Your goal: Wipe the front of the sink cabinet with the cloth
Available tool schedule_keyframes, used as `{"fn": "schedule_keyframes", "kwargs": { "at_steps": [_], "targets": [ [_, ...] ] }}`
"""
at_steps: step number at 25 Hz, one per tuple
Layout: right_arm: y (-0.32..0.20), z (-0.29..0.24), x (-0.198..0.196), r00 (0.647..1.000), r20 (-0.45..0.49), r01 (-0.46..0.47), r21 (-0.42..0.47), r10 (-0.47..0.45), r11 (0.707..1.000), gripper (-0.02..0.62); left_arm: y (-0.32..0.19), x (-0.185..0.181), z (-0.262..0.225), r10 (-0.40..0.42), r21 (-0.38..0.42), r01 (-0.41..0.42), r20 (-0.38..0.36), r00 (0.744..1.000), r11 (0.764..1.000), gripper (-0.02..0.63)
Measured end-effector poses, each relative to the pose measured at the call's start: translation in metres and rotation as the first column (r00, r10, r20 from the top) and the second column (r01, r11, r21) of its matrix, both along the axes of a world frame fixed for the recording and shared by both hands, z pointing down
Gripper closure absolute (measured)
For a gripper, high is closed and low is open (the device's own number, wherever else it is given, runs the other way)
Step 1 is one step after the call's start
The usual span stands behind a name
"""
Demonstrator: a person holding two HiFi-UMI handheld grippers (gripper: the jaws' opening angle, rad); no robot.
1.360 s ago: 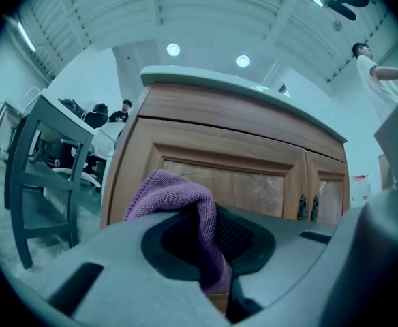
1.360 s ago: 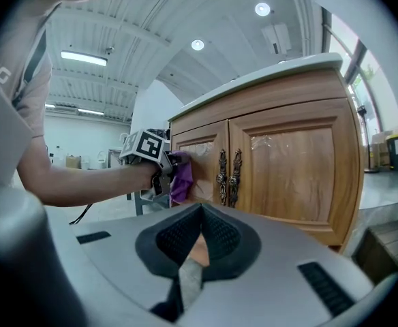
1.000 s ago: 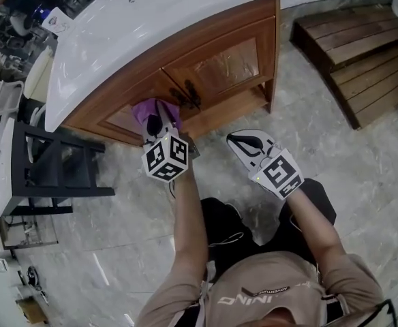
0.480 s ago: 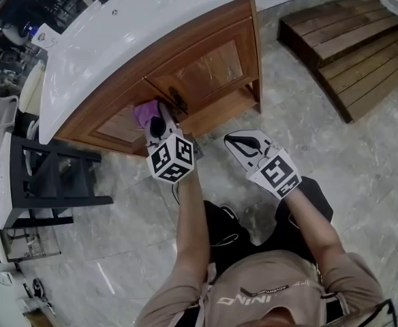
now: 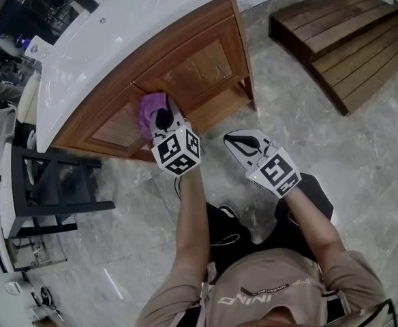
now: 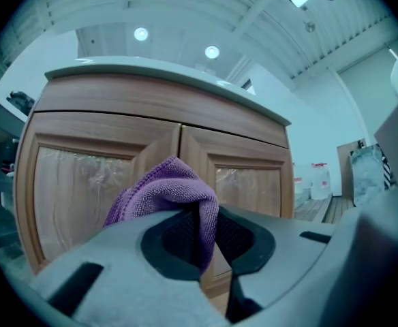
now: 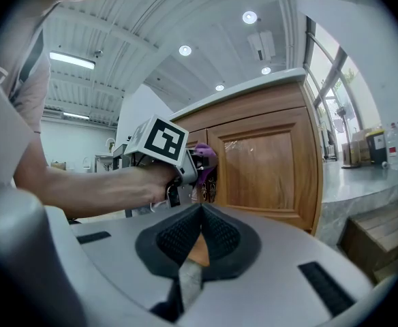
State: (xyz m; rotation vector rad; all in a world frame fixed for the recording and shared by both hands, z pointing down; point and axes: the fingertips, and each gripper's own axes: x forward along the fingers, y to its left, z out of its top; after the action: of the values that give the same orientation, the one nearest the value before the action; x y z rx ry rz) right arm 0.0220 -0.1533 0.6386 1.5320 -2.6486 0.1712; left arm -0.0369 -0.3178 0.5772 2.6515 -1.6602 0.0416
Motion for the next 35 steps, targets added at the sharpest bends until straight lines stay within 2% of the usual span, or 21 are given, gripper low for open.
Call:
{"fn": "schedule_keyframes", "kwargs": {
  "at_steps": [2, 8, 13, 19, 24, 28, 35],
  "targets": [
    [0.001, 0.000, 0.004, 1.000, -0.001, -0.008, 0.002, 0.008, 1.000, 0.584, 0.000, 0.014, 0.000, 0.018, 0.005, -0.018, 0.021, 1.000, 1.000, 0.569],
    [0.006, 0.001, 0.020, 0.999, -0.015, -0.044, -0.002, 0.044, 0.999, 0.584, -0.003, 0.065, 0.001, 0.106, 0.001, -0.106, 0.020, 0.994, 0.994, 0.569],
    [0.010, -0.002, 0.042, 0.996, -0.028, -0.086, 0.003, 0.086, 0.996, 0.584, -0.005, 0.103, 0.005, 0.162, -0.004, -0.162, -0.010, 0.987, 0.987, 0.569],
    [0.020, 0.000, 0.068, 0.989, -0.036, -0.142, -0.004, 0.142, 0.990, 0.584, 0.001, 0.155, 0.016, 0.243, -0.034, -0.244, -0.034, 0.969, 0.969, 0.569],
    [0.026, 0.003, 0.087, 0.984, -0.042, -0.176, -0.012, 0.176, 0.984, 0.584, 0.007, 0.202, 0.020, 0.319, -0.065, -0.322, -0.053, 0.946, 0.944, 0.569],
    [0.032, 0.001, 0.092, 0.982, -0.048, -0.185, -0.012, 0.184, 0.983, 0.584, 0.010, 0.213, 0.017, 0.322, -0.056, -0.327, -0.086, 0.943, 0.943, 0.569],
    [0.040, -0.004, 0.098, 0.978, -0.055, -0.204, -0.008, 0.203, 0.979, 0.584, 0.020, 0.244, 0.022, 0.395, -0.076, -0.401, -0.081, 0.915, 0.913, 0.569]
  ]
}}
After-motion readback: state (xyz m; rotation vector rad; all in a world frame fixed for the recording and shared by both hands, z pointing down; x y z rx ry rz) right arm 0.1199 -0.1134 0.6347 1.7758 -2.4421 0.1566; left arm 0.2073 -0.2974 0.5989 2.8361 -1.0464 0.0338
